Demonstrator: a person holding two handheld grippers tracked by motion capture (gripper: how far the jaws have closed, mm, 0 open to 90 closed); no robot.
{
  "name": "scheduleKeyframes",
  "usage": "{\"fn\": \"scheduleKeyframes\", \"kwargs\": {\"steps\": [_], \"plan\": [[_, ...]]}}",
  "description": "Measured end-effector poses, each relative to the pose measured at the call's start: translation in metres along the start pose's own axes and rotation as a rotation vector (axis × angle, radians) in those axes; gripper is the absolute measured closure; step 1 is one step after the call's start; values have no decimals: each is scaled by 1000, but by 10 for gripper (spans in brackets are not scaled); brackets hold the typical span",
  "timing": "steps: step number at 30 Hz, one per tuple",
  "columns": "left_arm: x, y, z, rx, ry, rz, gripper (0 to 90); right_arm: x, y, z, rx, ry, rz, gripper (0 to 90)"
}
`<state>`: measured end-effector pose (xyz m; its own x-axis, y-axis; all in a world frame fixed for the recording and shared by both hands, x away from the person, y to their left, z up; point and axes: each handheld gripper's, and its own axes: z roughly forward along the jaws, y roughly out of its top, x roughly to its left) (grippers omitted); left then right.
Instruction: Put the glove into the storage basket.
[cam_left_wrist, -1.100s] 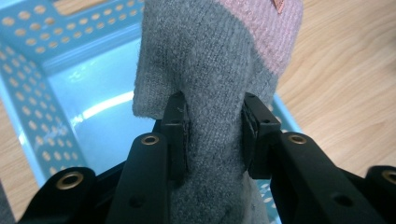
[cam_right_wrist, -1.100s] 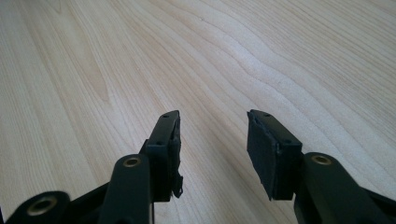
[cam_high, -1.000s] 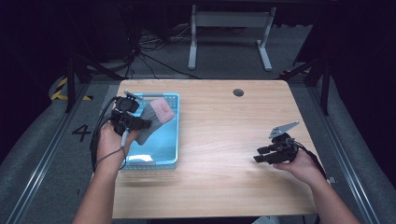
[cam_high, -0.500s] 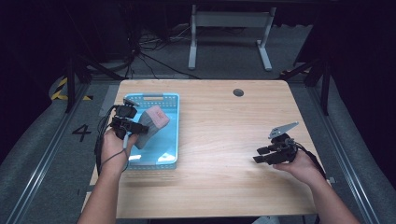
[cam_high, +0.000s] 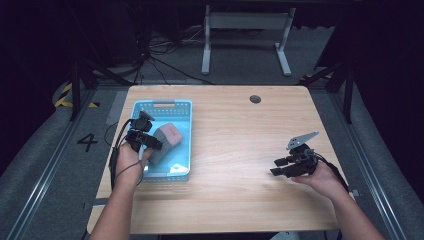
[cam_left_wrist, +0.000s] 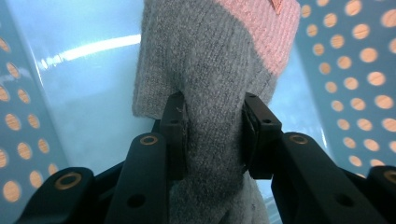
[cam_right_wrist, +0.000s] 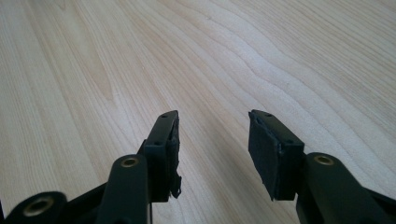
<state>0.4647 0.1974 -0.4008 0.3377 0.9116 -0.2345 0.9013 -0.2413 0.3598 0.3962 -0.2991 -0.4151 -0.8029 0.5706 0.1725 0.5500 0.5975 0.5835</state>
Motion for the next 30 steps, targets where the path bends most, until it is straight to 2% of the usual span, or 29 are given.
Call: {"fn": "scheduleKeyframes", "kwargs": {"steps": [7,11,13,16,19,25,27,30], "plan": [[5,1,8,30,-8,-14,656,0,0,0,-3,4,-4,527],[7,1,11,31,-1,-22,646,1,1,1,-1,8,-6,527],[8,0,11,30,2,-23,626,2,1,1,-2,9,-11,527],[9,-1,13,31,26,-23,539,2,1,0,-6,8,-9,526],[11,-2,13,31,46,-21,514,1,0,-1,-12,7,-11,526],[9,-4,6,-7,86,-5,485,1,1,-1,-13,4,-14,524],[1,-6,-5,-38,96,29,482,1,1,-1,-15,1,-15,524],[-5,-7,-11,-62,91,46,481,1,1,-1,-12,-2,-16,524]]}}
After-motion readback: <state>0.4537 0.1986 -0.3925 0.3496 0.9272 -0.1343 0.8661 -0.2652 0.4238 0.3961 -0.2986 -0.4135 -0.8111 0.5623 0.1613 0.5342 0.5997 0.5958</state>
